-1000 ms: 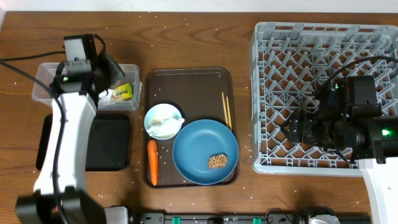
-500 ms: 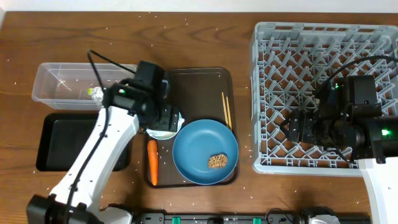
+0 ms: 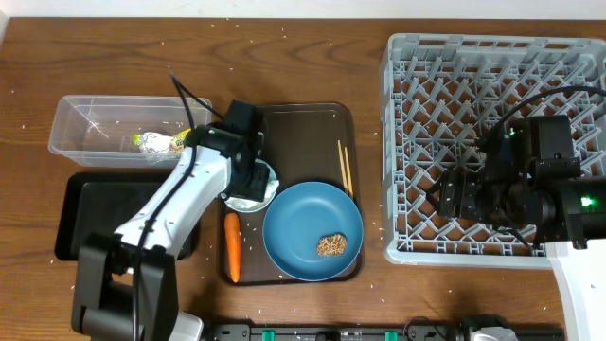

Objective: Sort waste into correct bins and load items into the dishwasher rack
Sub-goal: 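Grasp the white tissue with left gripper and drop it in the bin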

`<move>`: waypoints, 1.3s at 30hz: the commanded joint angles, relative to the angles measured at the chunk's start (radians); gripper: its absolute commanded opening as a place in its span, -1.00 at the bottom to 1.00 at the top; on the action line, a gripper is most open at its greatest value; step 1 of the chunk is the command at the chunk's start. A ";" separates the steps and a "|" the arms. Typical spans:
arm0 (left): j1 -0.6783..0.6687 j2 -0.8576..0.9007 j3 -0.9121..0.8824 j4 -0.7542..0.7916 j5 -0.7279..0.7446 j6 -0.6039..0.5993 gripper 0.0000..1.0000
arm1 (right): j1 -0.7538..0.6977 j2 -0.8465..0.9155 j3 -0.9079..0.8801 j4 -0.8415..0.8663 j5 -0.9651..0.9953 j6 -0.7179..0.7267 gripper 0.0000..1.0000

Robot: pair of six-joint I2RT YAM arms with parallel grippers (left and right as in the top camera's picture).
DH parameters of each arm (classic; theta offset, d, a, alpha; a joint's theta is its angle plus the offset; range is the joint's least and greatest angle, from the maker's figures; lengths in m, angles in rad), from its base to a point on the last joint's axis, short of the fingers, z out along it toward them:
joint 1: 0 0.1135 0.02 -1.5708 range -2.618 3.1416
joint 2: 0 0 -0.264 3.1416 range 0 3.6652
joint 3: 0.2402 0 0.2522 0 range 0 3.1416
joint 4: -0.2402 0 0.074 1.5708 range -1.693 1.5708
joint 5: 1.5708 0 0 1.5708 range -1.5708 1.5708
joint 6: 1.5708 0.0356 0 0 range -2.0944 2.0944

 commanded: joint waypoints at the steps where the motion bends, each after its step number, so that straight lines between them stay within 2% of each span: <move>1: -0.001 0.034 -0.004 0.016 -0.016 0.022 0.11 | 0.006 0.001 0.001 -0.003 0.002 0.001 0.68; 5: -0.001 0.037 -0.004 0.035 -0.016 0.023 -0.23 | 0.006 0.001 0.001 -0.003 0.002 0.001 0.69; 8: -0.002 0.037 -0.004 0.022 -0.016 0.023 -0.76 | 0.006 0.001 0.001 -0.006 0.002 0.001 0.69; 10: -0.002 0.032 -0.003 0.008 -0.016 0.023 -0.88 | 0.006 0.001 0.001 -0.008 0.002 0.001 0.70; 19: -0.002 -0.065 0.126 -0.142 -0.016 -0.010 -0.87 | 0.006 0.001 0.001 -0.006 0.002 -0.002 0.71; 23: 0.004 -0.156 0.179 -0.146 -0.039 -0.013 -0.88 | 0.006 0.001 0.001 0.006 0.002 -0.002 0.72; 27: 0.042 -0.231 0.184 -0.076 -0.183 -0.016 -0.88 | 0.006 0.001 0.001 0.015 0.002 -0.002 0.73; 31: 0.115 -0.227 0.178 0.048 -0.305 -0.015 -0.87 | 0.006 0.001 0.001 0.019 0.002 -0.002 0.75; 35: 0.215 -0.168 0.161 0.181 -0.297 -0.011 -0.88 | 0.006 0.001 0.001 0.015 0.002 -0.002 0.75; 39: 0.282 -0.089 0.161 0.238 -0.266 -0.001 -0.88 | 0.006 0.001 0.001 0.008 0.002 -0.002 0.76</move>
